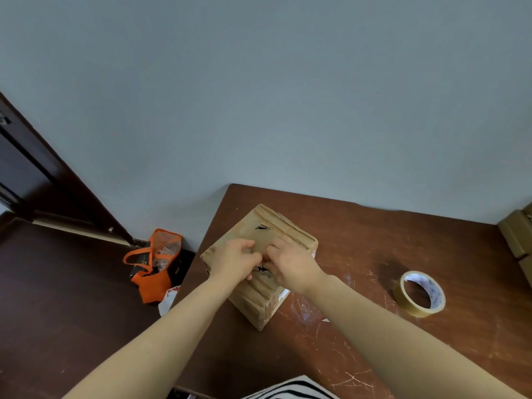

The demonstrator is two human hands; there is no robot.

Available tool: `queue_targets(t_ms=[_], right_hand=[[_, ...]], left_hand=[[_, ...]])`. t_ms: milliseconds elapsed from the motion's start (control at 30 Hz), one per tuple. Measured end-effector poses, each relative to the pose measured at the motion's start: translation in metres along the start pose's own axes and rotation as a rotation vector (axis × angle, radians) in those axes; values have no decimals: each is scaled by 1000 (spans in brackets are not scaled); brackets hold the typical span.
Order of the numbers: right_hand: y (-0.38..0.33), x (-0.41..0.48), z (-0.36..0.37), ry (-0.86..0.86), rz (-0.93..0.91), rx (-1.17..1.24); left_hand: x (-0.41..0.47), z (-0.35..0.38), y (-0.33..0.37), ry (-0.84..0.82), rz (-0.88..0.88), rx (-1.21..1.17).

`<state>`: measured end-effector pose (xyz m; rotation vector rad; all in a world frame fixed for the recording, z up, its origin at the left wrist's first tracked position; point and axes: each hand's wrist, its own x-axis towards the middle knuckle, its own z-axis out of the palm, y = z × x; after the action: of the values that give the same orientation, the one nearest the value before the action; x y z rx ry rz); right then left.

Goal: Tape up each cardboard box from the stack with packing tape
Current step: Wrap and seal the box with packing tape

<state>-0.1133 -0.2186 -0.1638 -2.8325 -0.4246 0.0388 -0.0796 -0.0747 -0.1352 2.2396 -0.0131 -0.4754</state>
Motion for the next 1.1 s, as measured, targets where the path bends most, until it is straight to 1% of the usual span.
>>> queue_targets(t_ms=[100,200,267,467,600,733,867,1100], right_hand=[[-3,0,-4,-25,46,35],[-6,1,-7,-7,109,108],[-8,2,-6,21,145,158],[-13,5,-4,77,153,209],[-1,0,-3,71,134,317],[5,-8,-5,85,201,411],[4,-9,-4,101,196,442],[8,-11,-5,92,160,441]], left_hand=[[0,0,1,21,33,53],[-3,1,4,54,143,276],[-1,-1,6,60,150,315],[4,-3,8,6,66,197],[6,-3,4,-19,14,1],[5,-5,4,-79,-48,-133],[5,-7,7,-135,-68,-110],[5,-2,4,-143,-145,-219]])
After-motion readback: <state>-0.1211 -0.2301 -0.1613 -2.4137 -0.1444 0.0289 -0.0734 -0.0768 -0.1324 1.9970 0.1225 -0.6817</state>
